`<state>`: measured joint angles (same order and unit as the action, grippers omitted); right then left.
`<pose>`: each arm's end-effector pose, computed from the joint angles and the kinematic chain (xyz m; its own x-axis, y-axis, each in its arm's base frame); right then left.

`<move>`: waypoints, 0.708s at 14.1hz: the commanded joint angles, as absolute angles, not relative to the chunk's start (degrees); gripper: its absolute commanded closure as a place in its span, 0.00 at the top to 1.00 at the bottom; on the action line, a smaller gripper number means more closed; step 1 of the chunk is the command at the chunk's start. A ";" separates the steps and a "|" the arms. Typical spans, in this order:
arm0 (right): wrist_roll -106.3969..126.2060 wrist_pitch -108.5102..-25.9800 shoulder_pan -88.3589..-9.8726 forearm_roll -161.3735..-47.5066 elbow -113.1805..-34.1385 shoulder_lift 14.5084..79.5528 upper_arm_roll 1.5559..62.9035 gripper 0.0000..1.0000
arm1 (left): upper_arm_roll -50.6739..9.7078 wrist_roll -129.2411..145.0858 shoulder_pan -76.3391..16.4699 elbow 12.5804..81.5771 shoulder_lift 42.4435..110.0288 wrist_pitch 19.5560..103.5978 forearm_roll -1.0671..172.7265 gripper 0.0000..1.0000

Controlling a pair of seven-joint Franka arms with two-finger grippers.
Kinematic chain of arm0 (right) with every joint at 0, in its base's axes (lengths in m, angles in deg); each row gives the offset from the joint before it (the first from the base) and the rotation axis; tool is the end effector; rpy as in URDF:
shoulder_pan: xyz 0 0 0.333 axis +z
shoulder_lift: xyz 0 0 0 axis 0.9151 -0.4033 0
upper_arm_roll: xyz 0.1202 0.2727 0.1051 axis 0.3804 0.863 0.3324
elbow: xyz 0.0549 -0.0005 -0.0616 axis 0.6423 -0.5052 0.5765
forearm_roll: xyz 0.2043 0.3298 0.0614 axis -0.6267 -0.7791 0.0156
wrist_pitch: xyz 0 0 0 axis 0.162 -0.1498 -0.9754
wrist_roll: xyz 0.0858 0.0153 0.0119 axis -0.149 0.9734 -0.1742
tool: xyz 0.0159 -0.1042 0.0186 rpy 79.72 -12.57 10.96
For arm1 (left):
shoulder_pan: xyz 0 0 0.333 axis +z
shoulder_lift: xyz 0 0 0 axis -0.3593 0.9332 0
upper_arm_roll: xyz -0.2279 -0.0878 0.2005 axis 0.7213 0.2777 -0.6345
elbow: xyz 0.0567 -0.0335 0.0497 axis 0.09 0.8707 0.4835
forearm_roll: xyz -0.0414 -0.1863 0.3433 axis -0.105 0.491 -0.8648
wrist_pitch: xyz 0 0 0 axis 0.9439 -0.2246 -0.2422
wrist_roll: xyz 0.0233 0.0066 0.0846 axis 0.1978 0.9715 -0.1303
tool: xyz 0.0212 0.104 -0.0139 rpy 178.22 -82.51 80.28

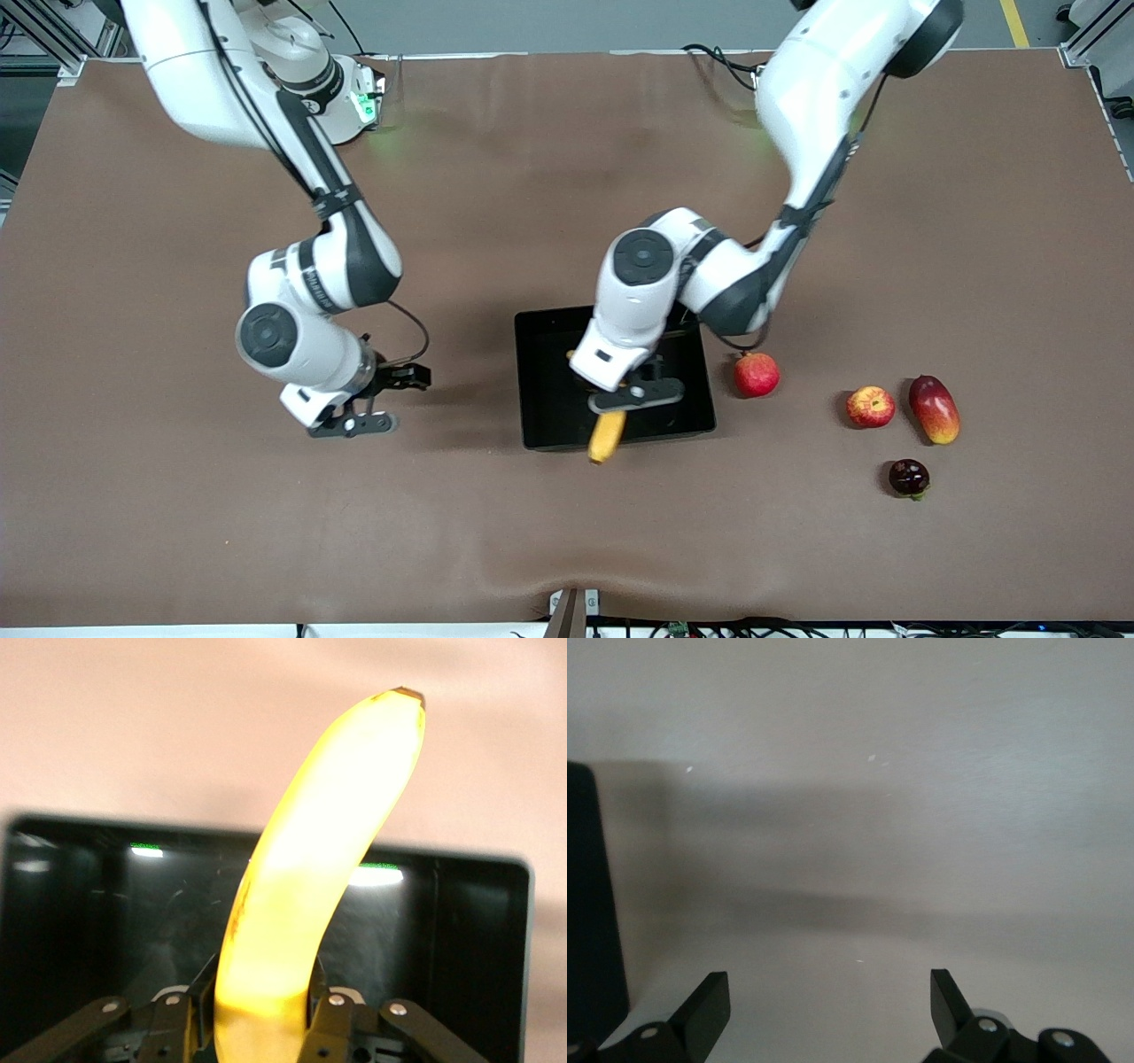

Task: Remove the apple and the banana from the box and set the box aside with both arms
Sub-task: 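Lift the banana with the left gripper while the right gripper nears the tray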

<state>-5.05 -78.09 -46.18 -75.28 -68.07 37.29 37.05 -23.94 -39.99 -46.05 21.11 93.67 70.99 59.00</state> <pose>0.6469 0.2339 0.2828 0.9958 0.0881 -0.0261 0.0851 -0.9913 -0.0999 0.6231 -0.4385 0.3309 0.9635 0.1826 0.1960 0.1675 -0.9816 0.0914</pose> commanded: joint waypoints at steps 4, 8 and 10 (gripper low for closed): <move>-6.03 -79.94 -40.56 -75.77 -67.63 39.82 36.80 1.00 | -23.43 -28.03 -38.57 25.05 86.83 62.29 59.17 0.00; -8.31 -80.03 -37.22 -75.86 -63.95 36.32 36.89 1.00 | -23.52 -13.86 -29.96 35.67 81.47 60.52 58.91 0.00; -10.32 -80.12 -35.72 -75.77 -63.15 35.69 36.89 1.00 | -23.52 -11.22 -26.79 38.15 80.85 60.87 58.30 0.00</move>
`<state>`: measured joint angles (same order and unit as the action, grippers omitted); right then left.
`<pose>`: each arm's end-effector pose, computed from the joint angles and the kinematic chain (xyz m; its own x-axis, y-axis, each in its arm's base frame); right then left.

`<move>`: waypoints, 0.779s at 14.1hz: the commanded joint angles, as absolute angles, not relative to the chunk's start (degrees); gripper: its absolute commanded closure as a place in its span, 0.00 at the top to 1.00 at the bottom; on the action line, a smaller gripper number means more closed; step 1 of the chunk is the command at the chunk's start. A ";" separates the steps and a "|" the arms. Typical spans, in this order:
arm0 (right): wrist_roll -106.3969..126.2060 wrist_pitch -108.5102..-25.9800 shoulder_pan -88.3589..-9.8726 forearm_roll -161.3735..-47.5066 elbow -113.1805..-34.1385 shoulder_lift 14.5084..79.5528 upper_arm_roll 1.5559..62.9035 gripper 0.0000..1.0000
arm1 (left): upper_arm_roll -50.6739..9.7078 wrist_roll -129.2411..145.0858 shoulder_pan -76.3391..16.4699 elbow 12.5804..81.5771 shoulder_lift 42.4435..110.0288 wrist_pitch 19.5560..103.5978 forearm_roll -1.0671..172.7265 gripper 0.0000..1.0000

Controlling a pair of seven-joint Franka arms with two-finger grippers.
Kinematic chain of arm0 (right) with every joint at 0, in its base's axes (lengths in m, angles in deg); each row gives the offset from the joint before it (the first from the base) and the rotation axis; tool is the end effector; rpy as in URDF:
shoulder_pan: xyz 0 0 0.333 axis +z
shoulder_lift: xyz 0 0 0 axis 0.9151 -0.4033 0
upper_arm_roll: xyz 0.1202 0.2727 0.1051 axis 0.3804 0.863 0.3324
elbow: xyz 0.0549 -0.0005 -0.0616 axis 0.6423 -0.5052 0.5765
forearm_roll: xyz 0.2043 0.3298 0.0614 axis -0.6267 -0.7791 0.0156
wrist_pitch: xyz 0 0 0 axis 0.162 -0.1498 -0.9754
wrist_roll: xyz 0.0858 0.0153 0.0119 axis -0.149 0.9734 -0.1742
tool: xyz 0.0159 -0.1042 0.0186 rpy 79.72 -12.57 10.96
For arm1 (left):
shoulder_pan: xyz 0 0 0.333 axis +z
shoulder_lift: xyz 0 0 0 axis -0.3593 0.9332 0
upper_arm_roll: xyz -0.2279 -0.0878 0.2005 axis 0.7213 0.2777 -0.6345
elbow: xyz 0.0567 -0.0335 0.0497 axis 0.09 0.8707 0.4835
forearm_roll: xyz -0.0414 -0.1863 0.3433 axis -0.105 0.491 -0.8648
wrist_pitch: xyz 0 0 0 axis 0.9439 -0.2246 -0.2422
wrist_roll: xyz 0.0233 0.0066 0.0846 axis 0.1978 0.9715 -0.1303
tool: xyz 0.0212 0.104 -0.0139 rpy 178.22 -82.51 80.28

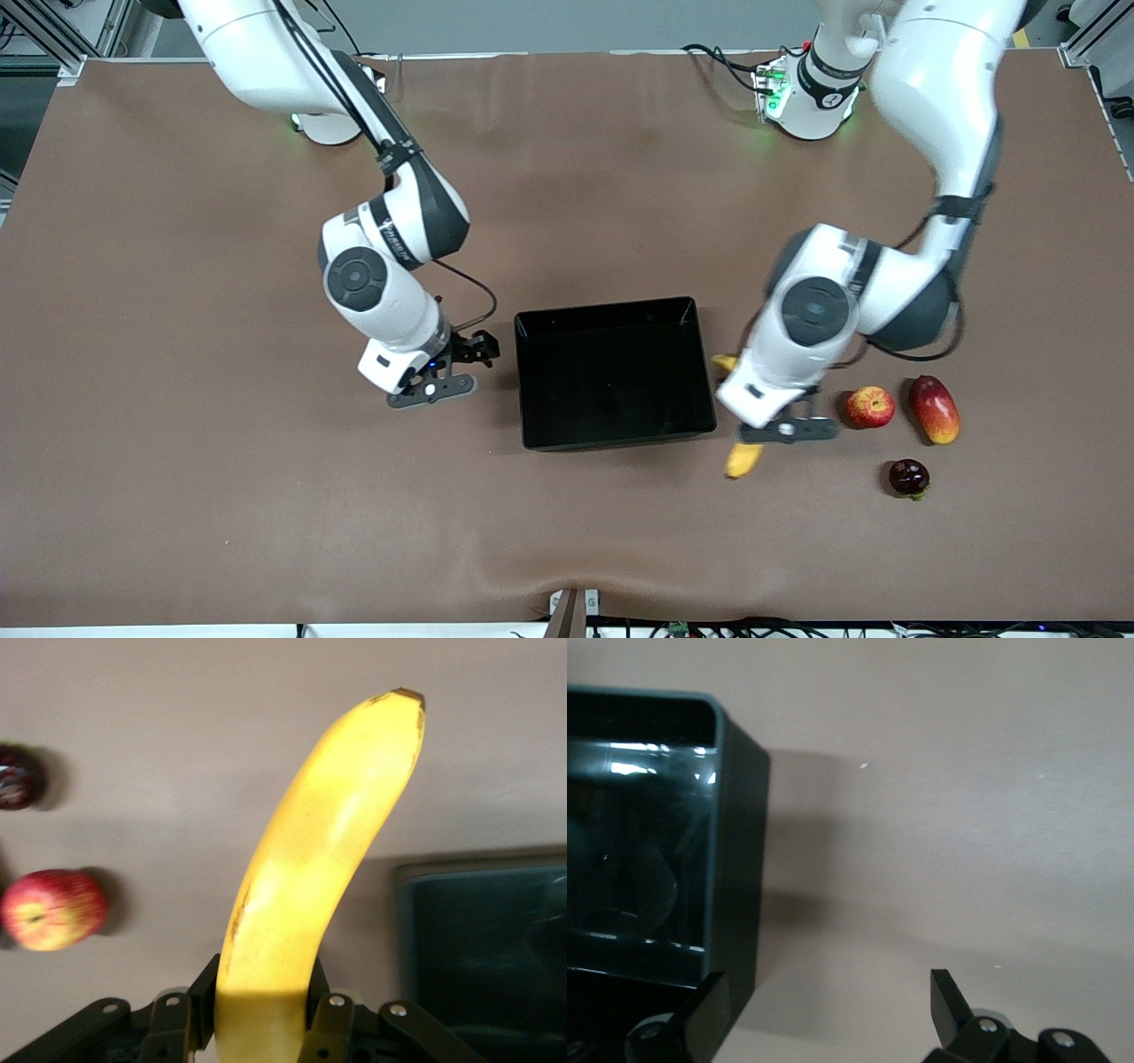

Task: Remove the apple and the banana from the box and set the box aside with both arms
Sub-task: 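Lift the banana with the left gripper while the right gripper nears the tray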

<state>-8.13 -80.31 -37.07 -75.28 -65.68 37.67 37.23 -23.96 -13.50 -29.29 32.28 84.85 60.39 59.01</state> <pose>0.6142 0.3416 0.3099 0.9803 0.1908 0.0516 0.1959 -0.9729 -0.1232 0.6667 -0.2304 0.3329 0.9995 -0.0167 0.0257 -0.0131 -0.9909 -0.1343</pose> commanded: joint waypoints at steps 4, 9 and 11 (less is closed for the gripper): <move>-11.56 -80.21 -33.08 -75.59 -61.56 33.76 36.80 1.00 | -23.60 -6.29 -19.67 44.64 81.55 70.76 57.94 0.00; -12.53 -88.54 -31.32 -75.50 -60.95 30.08 36.80 1.00 | -23.60 -5.84 -17.46 49.93 85.32 80.37 55.32 0.00; -12.27 -89.79 -31.06 -75.50 -60.77 28.75 36.80 1.00 | -23.60 -5.84 -16.15 50.02 87.08 82.39 53.90 0.00</move>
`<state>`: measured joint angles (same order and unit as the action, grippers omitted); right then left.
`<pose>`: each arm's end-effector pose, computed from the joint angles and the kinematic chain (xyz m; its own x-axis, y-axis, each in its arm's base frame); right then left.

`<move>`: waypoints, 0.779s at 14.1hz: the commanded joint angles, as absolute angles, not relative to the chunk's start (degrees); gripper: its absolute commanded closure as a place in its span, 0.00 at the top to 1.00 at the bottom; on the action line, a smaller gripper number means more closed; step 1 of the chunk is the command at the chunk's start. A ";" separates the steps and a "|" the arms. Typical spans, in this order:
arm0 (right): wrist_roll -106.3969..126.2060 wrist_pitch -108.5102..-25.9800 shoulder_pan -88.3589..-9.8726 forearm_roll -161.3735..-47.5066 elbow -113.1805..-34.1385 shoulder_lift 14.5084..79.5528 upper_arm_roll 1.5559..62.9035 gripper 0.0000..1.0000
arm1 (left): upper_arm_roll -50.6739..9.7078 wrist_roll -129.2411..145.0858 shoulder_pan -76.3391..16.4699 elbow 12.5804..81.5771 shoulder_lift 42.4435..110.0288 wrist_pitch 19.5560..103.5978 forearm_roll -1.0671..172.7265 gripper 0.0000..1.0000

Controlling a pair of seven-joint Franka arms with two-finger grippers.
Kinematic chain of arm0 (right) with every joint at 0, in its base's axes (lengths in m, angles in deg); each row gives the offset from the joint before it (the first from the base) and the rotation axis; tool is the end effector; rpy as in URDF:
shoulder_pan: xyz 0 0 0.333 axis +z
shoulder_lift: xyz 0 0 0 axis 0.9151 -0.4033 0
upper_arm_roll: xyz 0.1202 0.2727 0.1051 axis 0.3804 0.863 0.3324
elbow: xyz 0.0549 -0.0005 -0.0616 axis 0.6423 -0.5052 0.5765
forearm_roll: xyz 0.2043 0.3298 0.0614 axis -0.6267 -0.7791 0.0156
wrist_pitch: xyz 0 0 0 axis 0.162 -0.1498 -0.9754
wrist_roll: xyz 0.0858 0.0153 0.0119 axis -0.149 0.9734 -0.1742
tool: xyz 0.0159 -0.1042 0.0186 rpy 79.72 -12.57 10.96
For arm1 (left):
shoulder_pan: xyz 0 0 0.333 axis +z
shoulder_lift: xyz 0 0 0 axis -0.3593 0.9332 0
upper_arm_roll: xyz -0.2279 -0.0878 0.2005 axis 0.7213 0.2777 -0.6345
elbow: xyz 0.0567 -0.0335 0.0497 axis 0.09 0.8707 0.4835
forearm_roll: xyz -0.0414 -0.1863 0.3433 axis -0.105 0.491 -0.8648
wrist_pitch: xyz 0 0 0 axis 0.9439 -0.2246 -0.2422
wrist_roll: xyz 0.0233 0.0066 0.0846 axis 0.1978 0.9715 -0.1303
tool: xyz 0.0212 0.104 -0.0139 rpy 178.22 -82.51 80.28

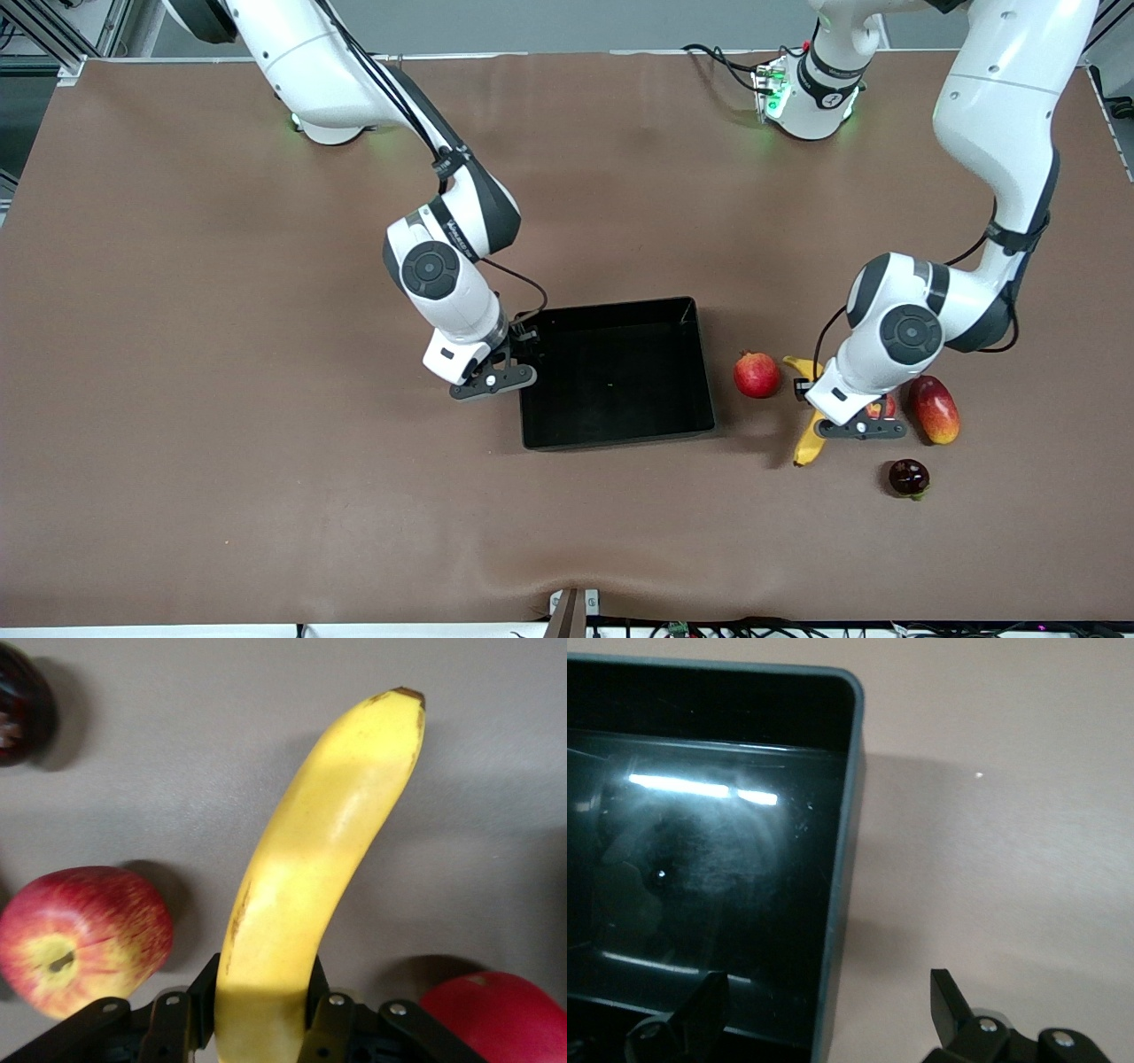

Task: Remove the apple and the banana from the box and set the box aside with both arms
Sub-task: 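Set the banana beside the pomegranate while the right gripper grips the tray rim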

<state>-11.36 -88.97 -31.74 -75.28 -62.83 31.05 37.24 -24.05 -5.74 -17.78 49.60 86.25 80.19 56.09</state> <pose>0.5990 0.4072 0.2654 0.9697 0.2088 0.1270 0.2263 -0.9634 -0.1439 0.6474 -0.1130 0.2144 0.9977 -0.0642 0.0198 -0.0618 -0.9930 -0.1011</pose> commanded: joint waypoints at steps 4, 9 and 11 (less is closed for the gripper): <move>-17.17 -89.79 -28.34 -75.42 -60.77 26.99 36.80 1.00 | -23.60 -5.84 -16.05 49.67 88.58 83.37 53.72 0.19; -17.80 -89.96 -28.95 -75.33 -60.77 27.08 36.71 0.00 | -23.52 -4.53 -16.23 49.67 86.31 82.58 53.28 1.00; -17.98 -89.88 -29.12 -75.33 -60.77 27.25 36.71 0.00 | -23.17 -2.43 -16.31 49.58 83.33 80.48 53.28 1.00</move>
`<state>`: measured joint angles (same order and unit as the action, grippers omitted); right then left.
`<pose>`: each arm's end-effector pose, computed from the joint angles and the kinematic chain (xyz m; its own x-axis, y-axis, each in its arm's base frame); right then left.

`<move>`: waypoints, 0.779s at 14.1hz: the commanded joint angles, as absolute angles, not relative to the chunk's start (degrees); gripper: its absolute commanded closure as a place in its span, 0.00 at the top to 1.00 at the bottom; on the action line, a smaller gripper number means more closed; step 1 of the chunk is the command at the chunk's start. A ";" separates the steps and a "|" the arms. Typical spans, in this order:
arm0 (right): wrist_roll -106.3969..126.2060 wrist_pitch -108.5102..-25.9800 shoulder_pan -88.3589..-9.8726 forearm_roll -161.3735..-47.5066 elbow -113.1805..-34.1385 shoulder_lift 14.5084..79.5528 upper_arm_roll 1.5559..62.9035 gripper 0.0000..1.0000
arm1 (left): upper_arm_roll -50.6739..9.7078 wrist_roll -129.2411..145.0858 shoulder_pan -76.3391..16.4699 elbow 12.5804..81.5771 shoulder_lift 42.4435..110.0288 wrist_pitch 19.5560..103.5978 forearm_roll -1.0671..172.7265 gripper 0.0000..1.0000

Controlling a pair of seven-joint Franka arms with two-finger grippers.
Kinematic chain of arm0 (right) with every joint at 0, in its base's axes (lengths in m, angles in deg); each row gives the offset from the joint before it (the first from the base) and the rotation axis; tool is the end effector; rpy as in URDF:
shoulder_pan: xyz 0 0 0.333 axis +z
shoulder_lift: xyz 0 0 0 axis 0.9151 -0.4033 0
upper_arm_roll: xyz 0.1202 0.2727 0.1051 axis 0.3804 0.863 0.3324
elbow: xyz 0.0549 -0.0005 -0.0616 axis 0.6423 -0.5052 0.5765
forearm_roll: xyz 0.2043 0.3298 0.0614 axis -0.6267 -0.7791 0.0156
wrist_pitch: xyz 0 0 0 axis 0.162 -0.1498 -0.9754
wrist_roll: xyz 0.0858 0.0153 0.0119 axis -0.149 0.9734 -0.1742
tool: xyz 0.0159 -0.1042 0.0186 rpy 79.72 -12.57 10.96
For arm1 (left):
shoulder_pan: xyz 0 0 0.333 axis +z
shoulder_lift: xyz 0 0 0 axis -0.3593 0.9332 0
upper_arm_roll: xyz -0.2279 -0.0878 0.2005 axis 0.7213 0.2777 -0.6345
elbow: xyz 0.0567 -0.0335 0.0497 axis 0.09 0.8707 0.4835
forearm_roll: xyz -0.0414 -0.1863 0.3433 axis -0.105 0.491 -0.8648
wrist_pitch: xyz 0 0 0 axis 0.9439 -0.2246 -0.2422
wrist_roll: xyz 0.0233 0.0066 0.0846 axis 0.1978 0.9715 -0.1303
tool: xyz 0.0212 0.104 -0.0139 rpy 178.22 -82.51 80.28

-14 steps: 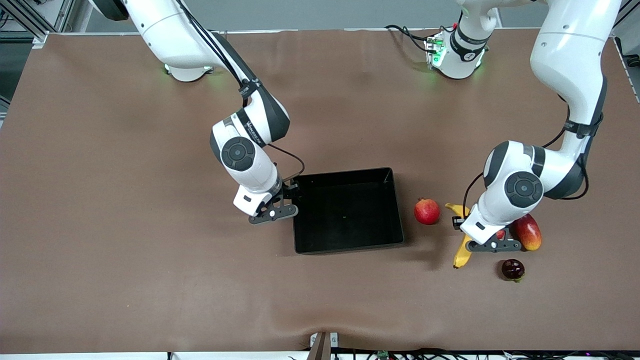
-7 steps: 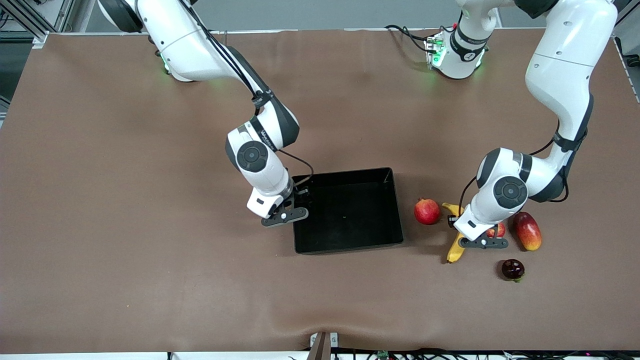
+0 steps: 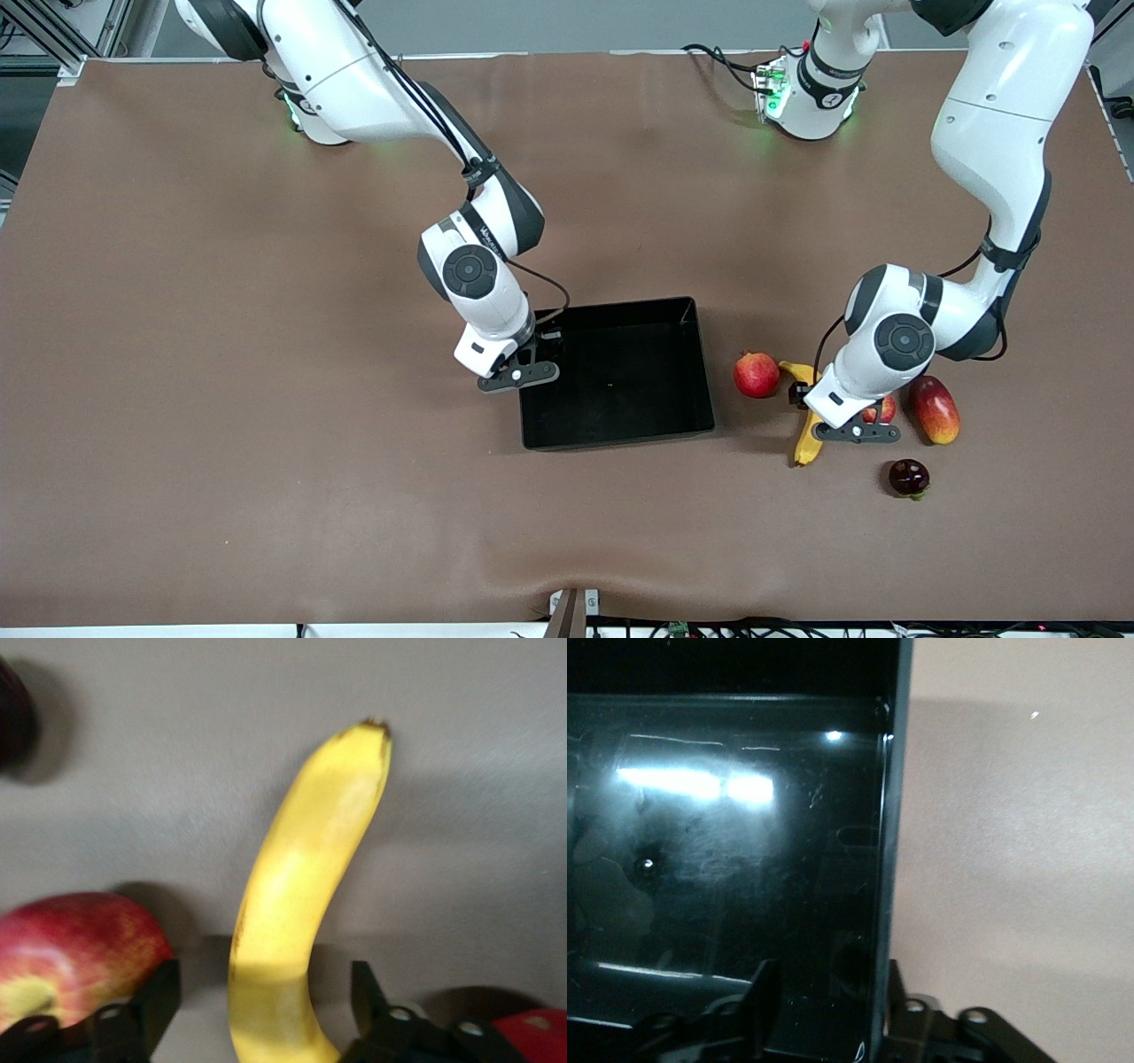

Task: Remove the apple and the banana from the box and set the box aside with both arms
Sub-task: 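Set the banana beside the pomegranate while the right gripper grips the tray rim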

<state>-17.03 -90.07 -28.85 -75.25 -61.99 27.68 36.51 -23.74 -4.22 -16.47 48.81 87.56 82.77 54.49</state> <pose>0.5831 0.4309 0.2314 0.9835 0.1539 0.0952 0.1659 -0.9769 -0.1348 0.6557 -0.1034 0.2097 0.9940 -0.0946 0.0551 -0.0889 -0.9911 -0.0987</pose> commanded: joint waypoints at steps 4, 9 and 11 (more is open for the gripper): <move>-18.42 -89.27 -31.40 -75.68 -60.86 29.00 36.45 0.00 | -22.20 -0.22 -15.79 48.79 77.87 77.40 54.34 1.00; -17.54 -81.66 -38.07 -75.59 -62.44 37.51 36.45 0.00 | -19.74 -0.22 -15.87 42.84 72.95 64.16 55.47 1.00; -17.36 -77.59 -41.33 -75.59 -62.70 40.42 36.45 0.00 | -19.21 -0.30 -15.96 37.39 71.45 55.03 60.12 1.00</move>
